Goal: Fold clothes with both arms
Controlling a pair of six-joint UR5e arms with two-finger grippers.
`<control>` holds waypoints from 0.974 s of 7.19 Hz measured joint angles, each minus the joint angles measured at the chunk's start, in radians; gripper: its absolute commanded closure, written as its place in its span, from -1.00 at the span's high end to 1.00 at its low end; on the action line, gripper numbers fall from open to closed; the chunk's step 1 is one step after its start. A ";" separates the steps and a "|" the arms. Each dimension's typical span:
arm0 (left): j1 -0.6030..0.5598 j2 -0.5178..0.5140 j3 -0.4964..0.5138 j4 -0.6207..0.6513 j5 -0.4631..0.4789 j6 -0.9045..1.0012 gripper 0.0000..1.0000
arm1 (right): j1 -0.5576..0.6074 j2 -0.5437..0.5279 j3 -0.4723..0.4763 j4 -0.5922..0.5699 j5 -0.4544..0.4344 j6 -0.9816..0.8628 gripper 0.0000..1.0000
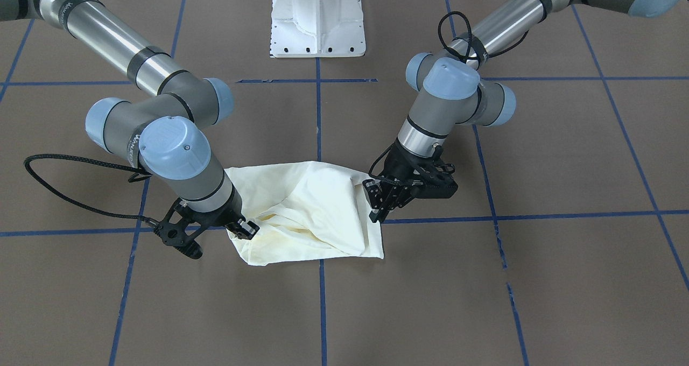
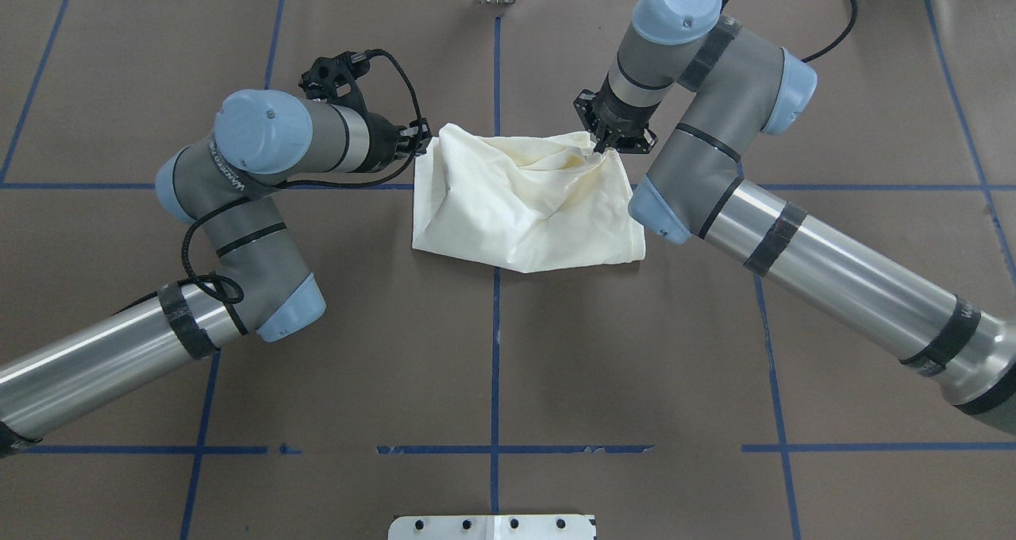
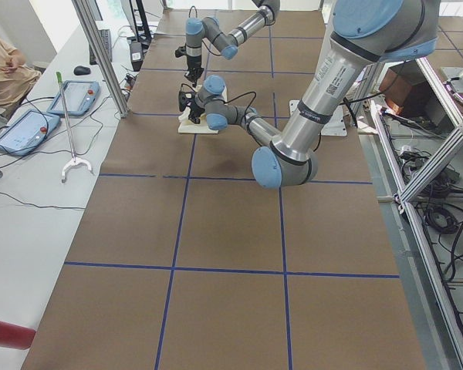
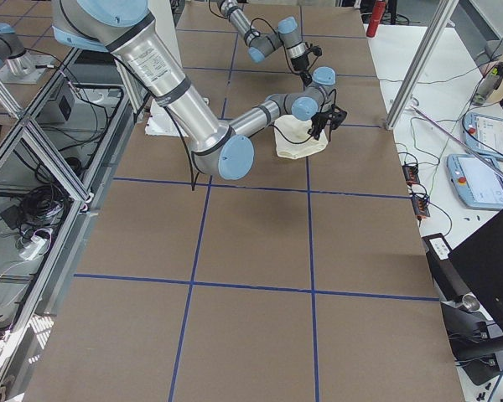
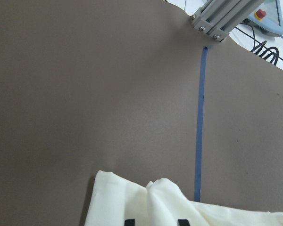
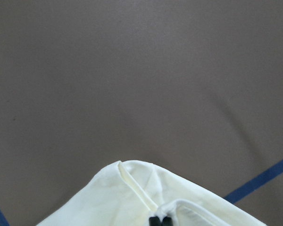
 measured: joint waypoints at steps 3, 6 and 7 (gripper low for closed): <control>0.025 0.041 0.019 -0.109 -0.064 0.074 -1.00 | 0.000 0.000 0.001 0.000 0.000 0.000 -1.00; 0.031 0.024 0.098 -0.223 -0.155 0.166 -1.00 | 0.000 0.004 0.001 0.000 0.000 0.001 -1.00; 0.031 0.021 0.112 -0.239 -0.197 0.213 -1.00 | 0.000 0.005 0.001 0.000 0.000 0.001 -1.00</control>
